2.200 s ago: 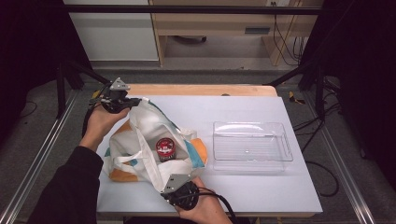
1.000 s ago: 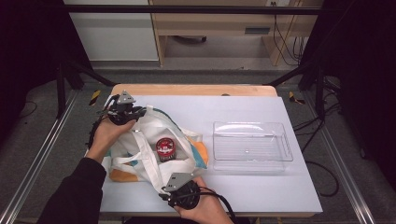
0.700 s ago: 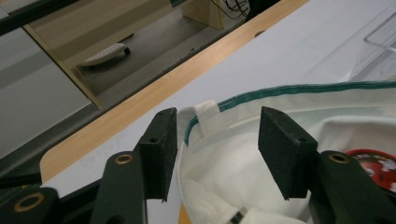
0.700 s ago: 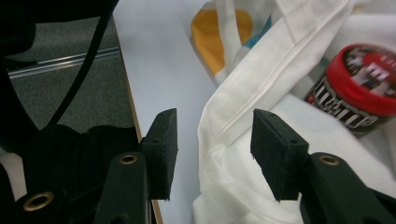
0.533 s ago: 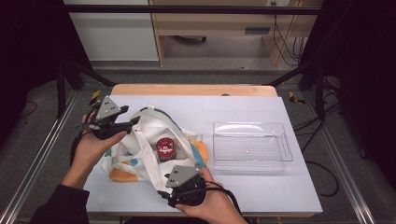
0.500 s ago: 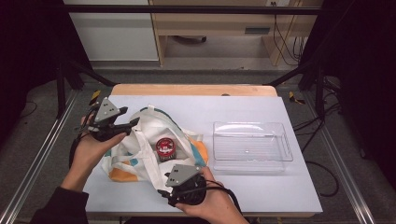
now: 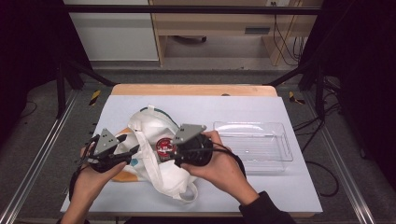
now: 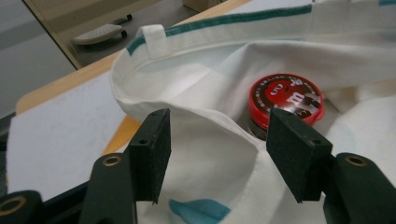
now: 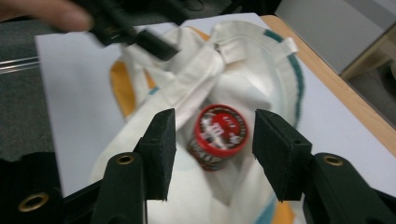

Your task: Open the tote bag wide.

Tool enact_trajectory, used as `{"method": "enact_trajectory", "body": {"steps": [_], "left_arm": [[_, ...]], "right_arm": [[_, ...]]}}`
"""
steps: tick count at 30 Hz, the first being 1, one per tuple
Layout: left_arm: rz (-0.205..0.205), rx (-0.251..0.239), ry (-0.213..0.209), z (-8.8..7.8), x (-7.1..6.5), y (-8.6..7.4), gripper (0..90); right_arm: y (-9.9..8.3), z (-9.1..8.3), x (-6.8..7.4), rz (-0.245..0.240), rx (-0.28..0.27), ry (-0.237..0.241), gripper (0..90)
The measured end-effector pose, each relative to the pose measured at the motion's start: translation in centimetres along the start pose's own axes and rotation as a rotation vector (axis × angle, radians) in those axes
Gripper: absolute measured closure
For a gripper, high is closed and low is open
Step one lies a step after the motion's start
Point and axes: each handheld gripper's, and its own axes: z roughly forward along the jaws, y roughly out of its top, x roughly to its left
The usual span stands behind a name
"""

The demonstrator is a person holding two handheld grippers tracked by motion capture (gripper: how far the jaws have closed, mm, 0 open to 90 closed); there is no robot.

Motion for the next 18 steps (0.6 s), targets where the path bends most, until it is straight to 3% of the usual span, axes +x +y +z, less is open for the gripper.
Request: {"method": "enact_trajectory", "body": {"steps": [3, 7, 8, 10, 18], "left_arm": [[0.003, 0.016, -0.014, 0.5, -0.8, -0.4, 39.2], [0.005, 0.020, -0.011, 0.8, -1.5, -0.7, 38.5], [0.005, 0.023, -0.015, 1.0, -1.6, -0.8, 38.5], [0.010, 0.032, -0.021, 1.3, -1.9, -1.0, 38.5], [0.016, 0.038, -0.030, 2.3, -2.5, -1.7, 43.7]], "right_arm": [[1.0, 1.7, -2.6, 0.008, 0.042, -0.031, 46.2], [1.2, 3.9, -4.6, 0.040, 0.079, -0.034, 44.9], [1.2, 3.9, -4.6, 0.040, 0.079, -0.034, 44.9], [1.0, 5.8, -5.6, 0.050, 0.120, -0.030, 42.5], [0.1, 8.9, -7.1, 0.100, 0.205, -0.033, 39.6]]}}
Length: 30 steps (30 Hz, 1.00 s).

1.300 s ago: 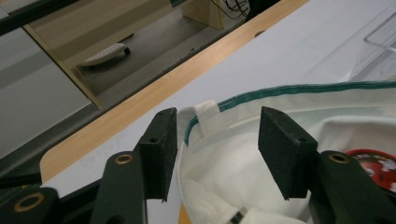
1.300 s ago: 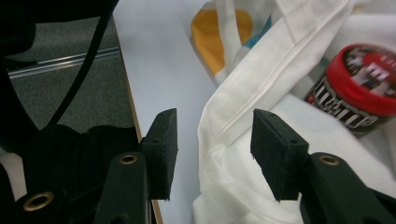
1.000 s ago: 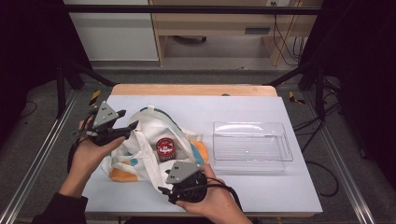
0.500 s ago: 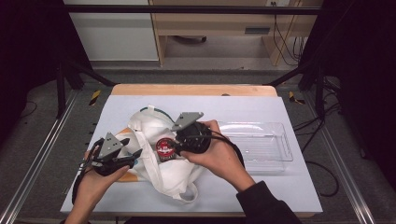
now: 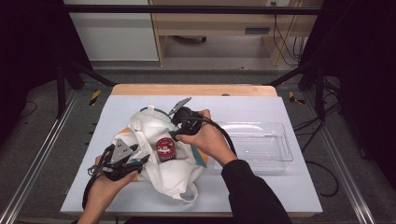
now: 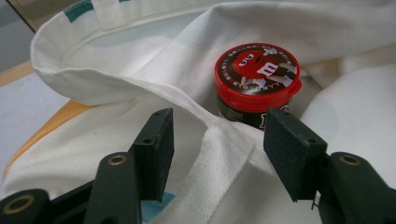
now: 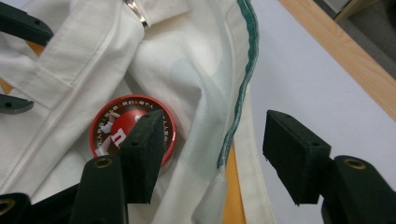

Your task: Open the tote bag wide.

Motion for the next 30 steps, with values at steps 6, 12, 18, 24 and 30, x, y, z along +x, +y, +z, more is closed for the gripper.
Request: {"method": "enact_trajectory", "body": {"steps": [6, 12, 18, 24, 30], "left_arm": [[-0.003, -0.006, -0.001, 0.2, 0.0, -0.1, 51.0], [-0.004, -0.012, -0.010, 0.4, -0.3, -0.4, 62.0], [-0.010, -0.014, -0.015, 0.3, -0.4, -0.4, 72.6], [-0.016, -0.014, -0.019, 0.0, -0.3, -0.6, 75.5], [-0.012, -0.012, -0.019, -0.4, -0.3, -0.9, 77.0]], "right_arm": [[-0.1, 1.4, 0.0, 0.000, 0.042, 0.008, 42.7], [-0.1, 2.1, 0.8, -0.042, 0.084, -0.007, 53.4], [-0.4, 2.3, 1.3, -0.069, 0.116, -0.026, 64.4], [-0.7, 2.5, 1.5, -0.081, 0.135, -0.036, 73.6], [-1.2, 2.6, 1.2, -0.082, 0.150, -0.048, 83.3]]}}
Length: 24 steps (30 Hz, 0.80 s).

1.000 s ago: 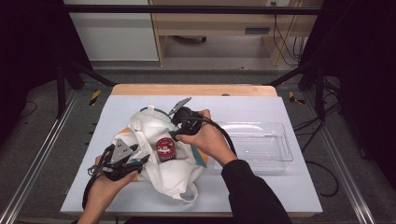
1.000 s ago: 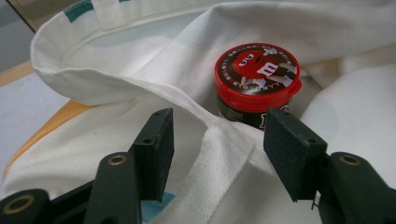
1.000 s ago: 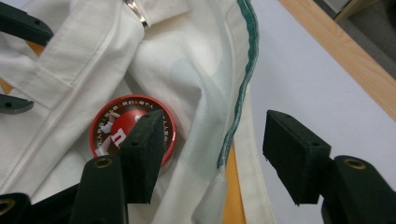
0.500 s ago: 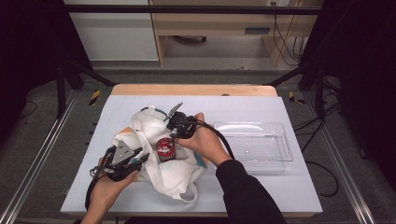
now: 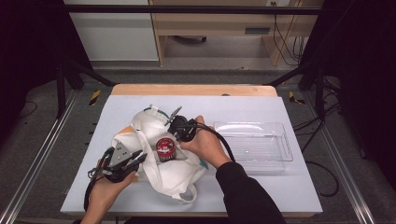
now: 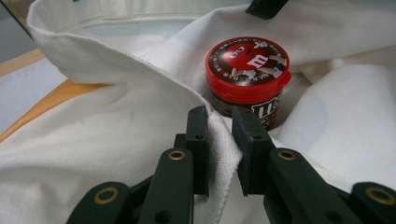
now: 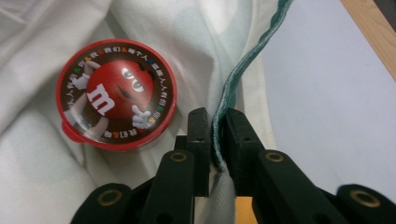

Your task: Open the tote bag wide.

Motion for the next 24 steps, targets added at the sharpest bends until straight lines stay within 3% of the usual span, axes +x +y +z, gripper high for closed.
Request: {"method": "enact_trajectory", "body": {"steps": [9, 13, 15, 17, 24], "left_arm": [[-0.003, -0.005, -0.003, -1.2, 0.3, -0.7, 80.5], [0.001, 0.002, 0.001, -1.9, 0.4, -1.0, 82.3], [-0.004, -0.008, 0.003, -2.1, 0.4, -1.0, 82.4], [0.006, -0.001, 0.008, -2.4, 0.5, -1.0, 82.5], [0.011, 0.003, 0.010, -3.5, 0.3, -1.3, 82.7]], "right_arm": [[-0.4, -0.5, -1.2, 0.032, -0.047, -0.023, 85.3], [-0.8, -0.9, -2.5, 0.071, -0.098, -0.068, 85.5], [-0.8, -1.0, -2.6, 0.077, -0.105, -0.073, 85.6], [-1.0, -1.6, -3.3, 0.113, -0.138, -0.077, 85.6], [-1.2, -2.5, -4.4, 0.140, -0.163, -0.084, 85.6]]}}
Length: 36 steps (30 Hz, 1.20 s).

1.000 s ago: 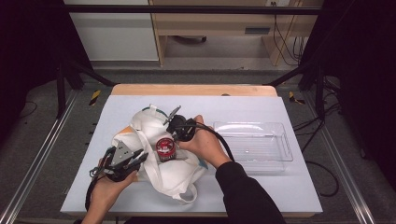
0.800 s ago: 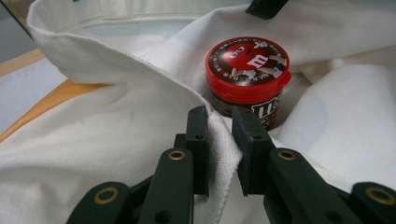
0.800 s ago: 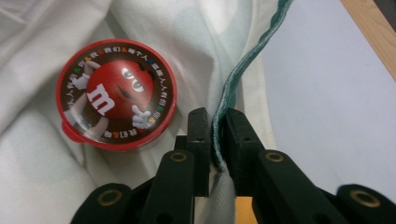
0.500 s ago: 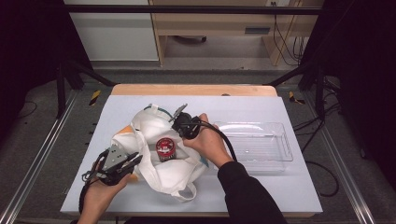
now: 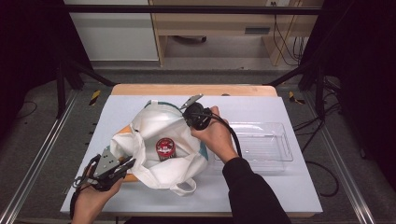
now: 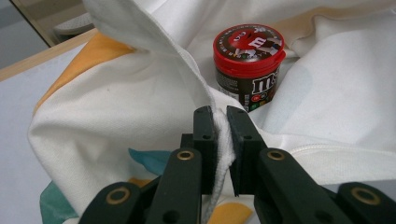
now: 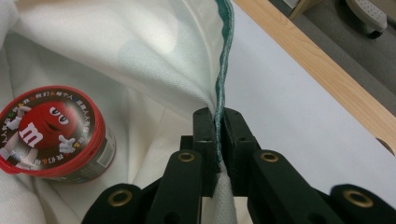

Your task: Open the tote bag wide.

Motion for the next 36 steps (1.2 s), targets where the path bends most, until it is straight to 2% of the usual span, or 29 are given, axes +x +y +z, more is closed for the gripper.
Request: {"method": "enact_trajectory", "body": {"steps": [2, 7, 14, 17, 24, 29, 36], "left_arm": [[0.003, -0.004, 0.005, -0.3, 0.0, -0.1, 82.7], [0.000, -0.005, 0.008, -0.6, 0.1, -0.5, 82.8], [0.006, 0.000, 0.005, -1.0, 0.3, -0.7, 82.9], [-0.007, -0.003, 0.004, -1.2, 0.3, -0.9, 82.9], [-0.006, 0.020, -0.002, -0.9, 0.3, -1.6, 83.2], [-0.001, 0.029, -0.012, -0.8, 0.7, -2.4, 83.2], [-0.017, 0.035, -0.021, -1.1, 0.7, -2.9, 83.5]], "right_arm": [[0.3, -0.3, -0.4, 0.002, -0.012, -0.005, 85.6], [0.3, 0.0, -1.0, 0.002, 0.000, -0.009, 85.7], [0.4, -0.2, -1.1, 0.005, -0.011, -0.013, 85.7], [0.4, -0.3, -1.3, 0.013, -0.013, -0.016, 85.6], [-0.2, 0.4, -1.4, -0.004, 0.044, -0.018, 85.6], [-0.4, 0.8, -1.6, -0.006, 0.058, -0.010, 85.5], [-0.3, 0.3, -1.8, 0.003, 0.039, -0.023, 85.6]]}}
